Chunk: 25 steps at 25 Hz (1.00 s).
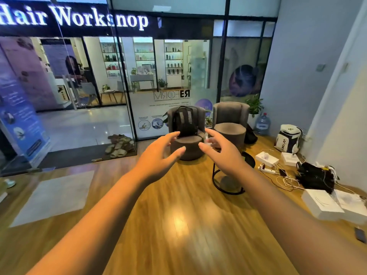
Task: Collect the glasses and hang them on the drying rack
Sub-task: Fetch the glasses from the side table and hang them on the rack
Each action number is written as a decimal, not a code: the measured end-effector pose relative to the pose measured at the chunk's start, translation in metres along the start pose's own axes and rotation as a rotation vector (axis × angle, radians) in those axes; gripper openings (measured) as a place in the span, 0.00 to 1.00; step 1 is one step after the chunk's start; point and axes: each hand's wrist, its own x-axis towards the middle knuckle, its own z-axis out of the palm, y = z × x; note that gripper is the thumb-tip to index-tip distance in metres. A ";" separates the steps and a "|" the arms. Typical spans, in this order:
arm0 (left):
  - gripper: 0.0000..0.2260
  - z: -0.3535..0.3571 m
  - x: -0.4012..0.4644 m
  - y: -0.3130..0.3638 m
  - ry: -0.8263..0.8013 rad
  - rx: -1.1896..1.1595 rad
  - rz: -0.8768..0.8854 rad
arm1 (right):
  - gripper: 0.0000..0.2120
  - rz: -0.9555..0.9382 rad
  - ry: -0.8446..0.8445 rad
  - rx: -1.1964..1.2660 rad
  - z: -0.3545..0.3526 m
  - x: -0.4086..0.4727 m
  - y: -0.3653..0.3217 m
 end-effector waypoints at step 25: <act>0.26 0.183 0.467 -0.168 -0.122 -0.227 0.028 | 0.33 0.133 0.105 -0.130 -0.053 0.419 0.224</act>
